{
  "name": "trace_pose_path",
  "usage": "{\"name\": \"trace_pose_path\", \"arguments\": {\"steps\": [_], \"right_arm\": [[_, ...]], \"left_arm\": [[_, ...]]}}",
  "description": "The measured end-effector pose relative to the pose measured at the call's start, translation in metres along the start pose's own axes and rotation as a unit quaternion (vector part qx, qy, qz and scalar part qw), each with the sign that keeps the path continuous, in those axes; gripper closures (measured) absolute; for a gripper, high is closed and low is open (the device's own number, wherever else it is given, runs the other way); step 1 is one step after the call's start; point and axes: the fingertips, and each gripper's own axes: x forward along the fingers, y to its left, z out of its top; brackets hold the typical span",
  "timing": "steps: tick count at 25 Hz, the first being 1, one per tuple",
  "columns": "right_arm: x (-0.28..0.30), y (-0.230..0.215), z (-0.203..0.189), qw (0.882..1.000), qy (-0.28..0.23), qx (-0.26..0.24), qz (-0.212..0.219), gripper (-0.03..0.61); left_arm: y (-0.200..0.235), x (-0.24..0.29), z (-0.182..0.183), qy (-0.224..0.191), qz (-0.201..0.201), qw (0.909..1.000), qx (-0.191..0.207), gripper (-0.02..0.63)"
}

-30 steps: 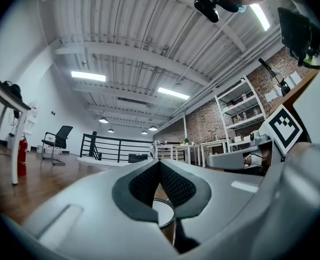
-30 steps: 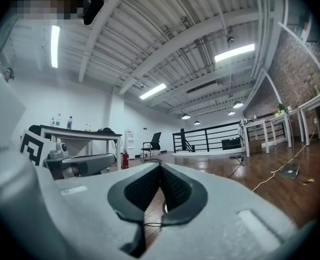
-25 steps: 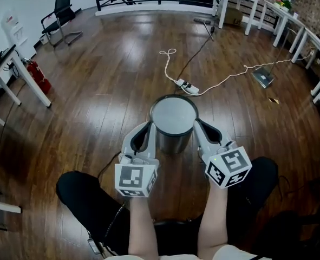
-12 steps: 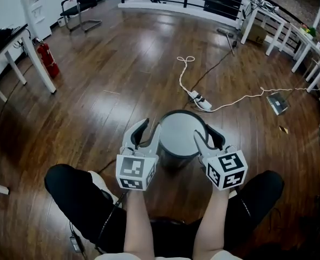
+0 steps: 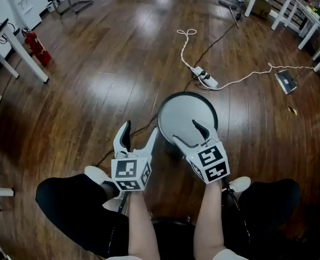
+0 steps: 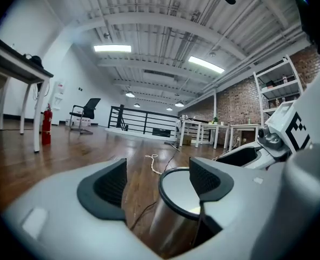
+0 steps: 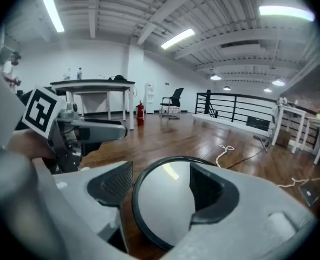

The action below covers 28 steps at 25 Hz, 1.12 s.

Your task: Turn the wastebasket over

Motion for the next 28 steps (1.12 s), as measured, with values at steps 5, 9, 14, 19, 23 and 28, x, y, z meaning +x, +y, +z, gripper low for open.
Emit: {"name": "trace_pose_path", "arguments": {"steps": [5, 9, 14, 19, 23, 28], "right_arm": [[0.048, 0.044, -0.022, 0.989, 0.077, -0.118, 0.038, 0.267], [0.077, 0.058, -0.032, 0.989, 0.105, -0.087, 0.048, 0.376], [0.093, 0.059, -0.049, 0.986, 0.143, -0.083, 0.03, 0.465], [0.094, 0.058, -0.045, 0.987, 0.158, -0.042, 0.007, 0.508], [0.085, 0.059, -0.043, 0.988, 0.153, -0.018, 0.022, 0.518], [0.062, 0.044, -0.011, 0.995, 0.089, 0.027, 0.044, 0.525]], "left_arm": [[0.032, -0.007, -0.018, 0.02, 0.036, 0.9991, -0.009, 0.316], [0.039, -0.007, -0.029, 0.035, 0.042, 0.9985, -0.009, 0.329], [0.041, -0.01, -0.028, 0.029, 0.048, 0.9983, -0.013, 0.366], [0.047, -0.012, -0.023, 0.021, 0.053, 0.9981, -0.022, 0.373], [0.047, -0.013, -0.009, 0.001, 0.051, 0.9981, -0.035, 0.385], [0.048, -0.017, 0.013, -0.023, 0.052, 0.9974, -0.046, 0.387]]}}
